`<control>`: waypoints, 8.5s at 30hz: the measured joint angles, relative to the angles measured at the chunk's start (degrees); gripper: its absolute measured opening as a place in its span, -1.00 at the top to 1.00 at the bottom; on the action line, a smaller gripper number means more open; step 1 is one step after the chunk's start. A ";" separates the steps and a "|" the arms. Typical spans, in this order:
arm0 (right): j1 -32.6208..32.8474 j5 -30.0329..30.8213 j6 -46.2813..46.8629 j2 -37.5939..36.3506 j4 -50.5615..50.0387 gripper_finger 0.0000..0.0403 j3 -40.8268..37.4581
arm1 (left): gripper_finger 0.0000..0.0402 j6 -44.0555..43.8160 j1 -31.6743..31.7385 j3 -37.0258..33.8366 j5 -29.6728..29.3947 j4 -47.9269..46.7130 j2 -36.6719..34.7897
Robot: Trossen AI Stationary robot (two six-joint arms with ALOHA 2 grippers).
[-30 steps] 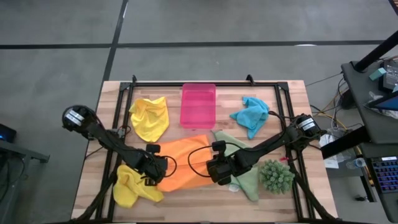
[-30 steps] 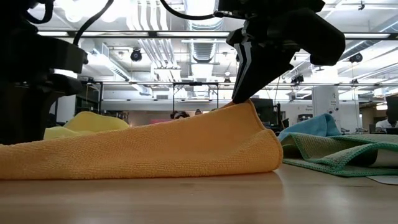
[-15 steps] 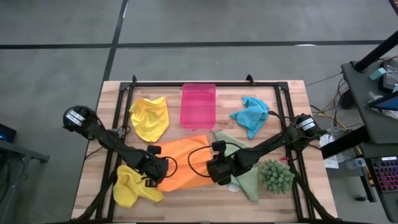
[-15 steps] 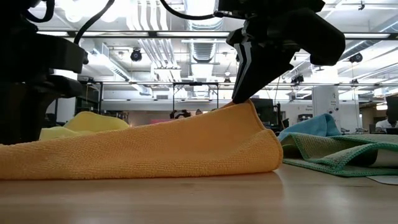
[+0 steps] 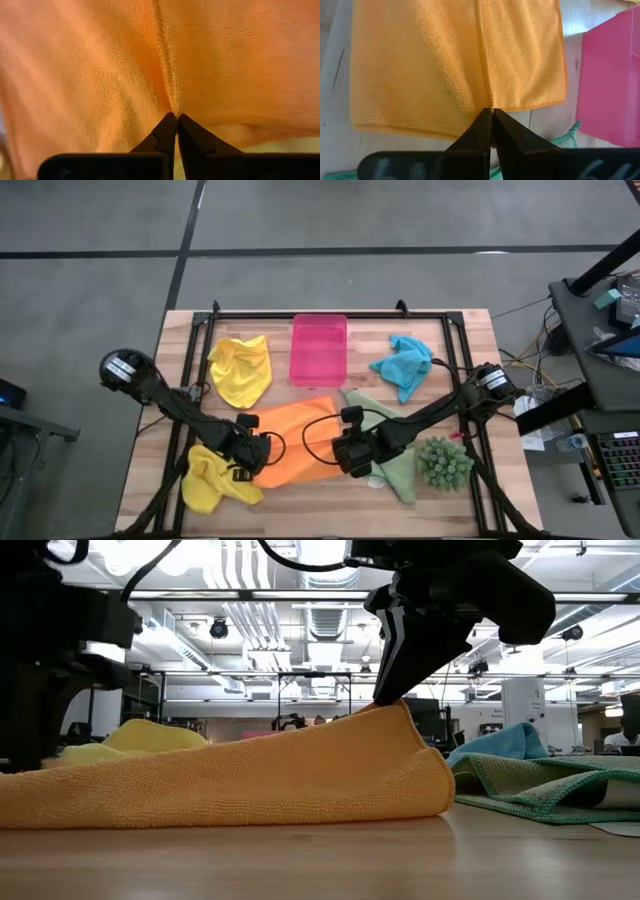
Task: Fold microfiber towels
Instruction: Fold the orange towel
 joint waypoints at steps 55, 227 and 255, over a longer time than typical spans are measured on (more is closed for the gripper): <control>-15.08 4.74 -12.44 0.08 6.32 0.73 -0.14 | 1.00 2.50 10.54 1.28 -13.61 -22.40 -1.45; -12.67 -5.41 40.94 15.73 30.35 0.95 8.75 | 0.15 -20.04 -3.89 -11.26 -10.09 26.32 -1.43; -12.50 -5.76 36.30 19.16 34.79 0.11 12.49 | 0.15 -19.41 -3.93 -9.34 -3.98 26.47 -3.01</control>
